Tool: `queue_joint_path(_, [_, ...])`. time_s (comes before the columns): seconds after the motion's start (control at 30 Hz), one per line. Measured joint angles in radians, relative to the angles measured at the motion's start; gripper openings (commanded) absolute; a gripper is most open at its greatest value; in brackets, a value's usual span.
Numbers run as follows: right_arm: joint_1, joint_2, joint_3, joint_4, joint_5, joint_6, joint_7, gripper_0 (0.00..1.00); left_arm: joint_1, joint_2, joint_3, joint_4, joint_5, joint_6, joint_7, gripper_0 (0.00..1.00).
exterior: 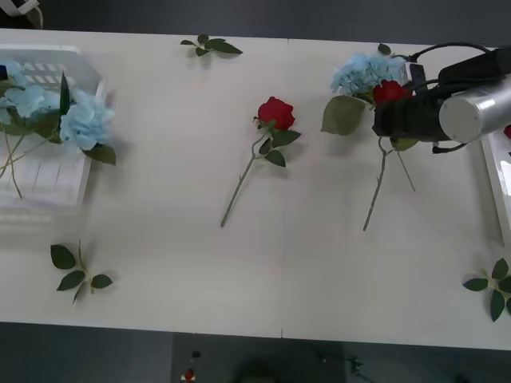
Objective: Put the red flowers into the right box and the blue flowers into the left box
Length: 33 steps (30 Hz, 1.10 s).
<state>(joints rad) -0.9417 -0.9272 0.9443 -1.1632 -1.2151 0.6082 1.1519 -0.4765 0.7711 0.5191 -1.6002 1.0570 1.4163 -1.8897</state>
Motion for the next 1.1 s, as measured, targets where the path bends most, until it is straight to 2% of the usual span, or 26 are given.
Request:
queue_joint_path(0.17, [0.0,-0.027,0.0,-0.021,-0.004,0.02,0.0,0.0,-0.12,-0.001,-0.025,-0.008,0.114,0.07,0.0,1.0])
queue_joint_path(0.2, [0.0,-0.027,0.0,-0.021,-0.004,0.02,0.0,0.2,-0.142,-0.002,-0.043,-0.008,0.121,0.071,0.0,1.0])
queue_joint_path(0.23, [0.0,-0.027,0.0,-0.021,-0.004,0.02,0.0,0.68,-0.162,-0.006,-0.065,-0.008,0.125,0.071,0.0,1.0])
queue_joint_path(0.27, [0.0,-0.027,0.0,-0.021,-0.004,0.02,0.0,0.89,-0.177,-0.014,-0.088,-0.008,0.125,0.071,0.0,1.0])
queue_joint_path(0.3, [0.0,-0.027,0.0,-0.02,-0.004,0.02,0.0,1.0,-0.188,-0.025,-0.109,-0.009,0.125,0.071,0.0,1.0])
queue_joint_path(0.77, [0.0,-0.027,0.0,-0.016,-0.006,0.02,0.0,1.0,-0.178,-0.271,-0.369,-0.009,-0.016,0.038,0.0,1.0])
queue_joint_path(0.97, [0.0,-0.027,0.0,0.025,-0.005,0.025,0.0,1.0,-0.177,-0.335,-0.529,-0.009,-0.211,-0.033,0.0,1.0])
queue_joint_path(1.1, [0.002,-0.027,0.0,0.057,-0.004,0.079,-0.001,1.0,-0.177,-0.34,-0.659,-0.009,-0.354,-0.082,0.0,1.0])
